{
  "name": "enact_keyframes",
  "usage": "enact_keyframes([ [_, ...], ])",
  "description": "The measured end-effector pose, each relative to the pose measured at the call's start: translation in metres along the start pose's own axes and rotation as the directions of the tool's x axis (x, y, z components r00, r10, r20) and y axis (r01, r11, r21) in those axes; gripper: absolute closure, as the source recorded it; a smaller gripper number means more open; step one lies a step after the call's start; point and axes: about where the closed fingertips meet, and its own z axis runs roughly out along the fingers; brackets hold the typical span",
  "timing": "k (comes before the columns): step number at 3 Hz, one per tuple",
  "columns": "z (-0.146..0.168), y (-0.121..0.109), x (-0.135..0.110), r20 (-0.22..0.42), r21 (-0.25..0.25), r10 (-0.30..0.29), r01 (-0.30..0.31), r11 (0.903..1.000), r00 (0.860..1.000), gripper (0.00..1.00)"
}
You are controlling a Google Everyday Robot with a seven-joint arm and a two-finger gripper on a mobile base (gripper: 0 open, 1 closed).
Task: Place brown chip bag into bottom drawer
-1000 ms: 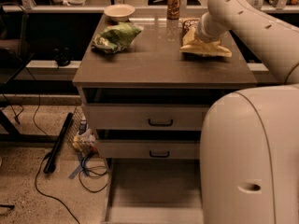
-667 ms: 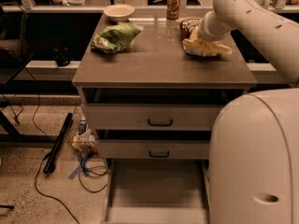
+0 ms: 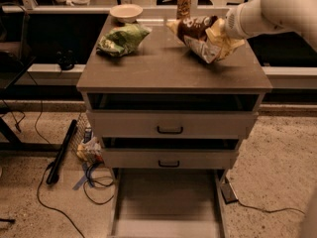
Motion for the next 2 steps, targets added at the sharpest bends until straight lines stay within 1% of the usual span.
enact_keyframes([
  [1, -0.05, 0.009, -0.005, 0.09, -0.141, 0.023, -0.01, 0.9899, 0.996, 1.0],
  [2, -0.075, 0.009, -0.003, 0.139, -0.187, 0.017, 0.01, 0.9824, 0.99, 1.0],
])
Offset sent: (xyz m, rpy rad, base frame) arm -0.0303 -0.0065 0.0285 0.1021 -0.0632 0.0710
